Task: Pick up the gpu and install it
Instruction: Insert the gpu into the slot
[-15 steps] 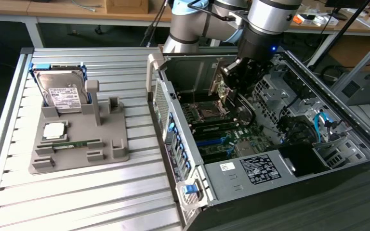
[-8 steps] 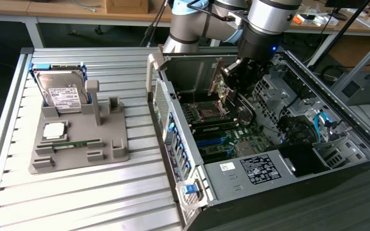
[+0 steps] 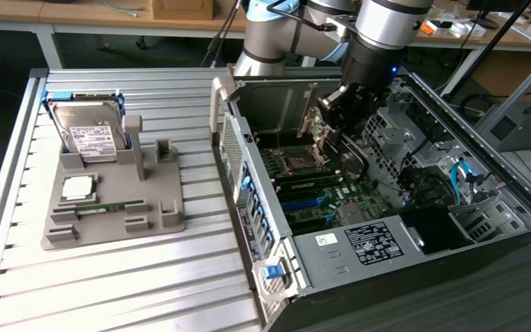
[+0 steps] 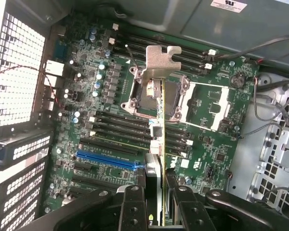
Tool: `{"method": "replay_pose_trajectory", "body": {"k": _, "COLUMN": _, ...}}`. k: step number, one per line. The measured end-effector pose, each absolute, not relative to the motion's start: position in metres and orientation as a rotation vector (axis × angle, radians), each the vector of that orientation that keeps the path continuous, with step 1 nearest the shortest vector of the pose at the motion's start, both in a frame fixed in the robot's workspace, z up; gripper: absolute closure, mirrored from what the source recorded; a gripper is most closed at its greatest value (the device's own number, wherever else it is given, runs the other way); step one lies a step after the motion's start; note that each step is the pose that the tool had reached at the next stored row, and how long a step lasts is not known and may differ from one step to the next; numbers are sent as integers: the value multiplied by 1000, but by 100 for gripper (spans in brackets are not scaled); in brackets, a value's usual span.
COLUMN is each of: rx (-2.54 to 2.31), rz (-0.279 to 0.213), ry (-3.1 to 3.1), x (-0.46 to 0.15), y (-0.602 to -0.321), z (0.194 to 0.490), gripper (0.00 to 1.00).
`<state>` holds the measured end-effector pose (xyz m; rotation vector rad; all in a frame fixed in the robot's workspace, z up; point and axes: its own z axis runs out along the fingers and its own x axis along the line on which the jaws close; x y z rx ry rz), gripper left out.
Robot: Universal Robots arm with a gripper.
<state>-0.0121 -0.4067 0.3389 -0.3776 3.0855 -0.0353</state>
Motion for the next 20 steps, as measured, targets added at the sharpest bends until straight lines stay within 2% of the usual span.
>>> {"method": "replay_pose_trajectory", "body": {"k": 20, "rx": -531, "rz": -33, "ry": 3062, "x": -12, "y": -407, "z": 339, "gripper": 73}}
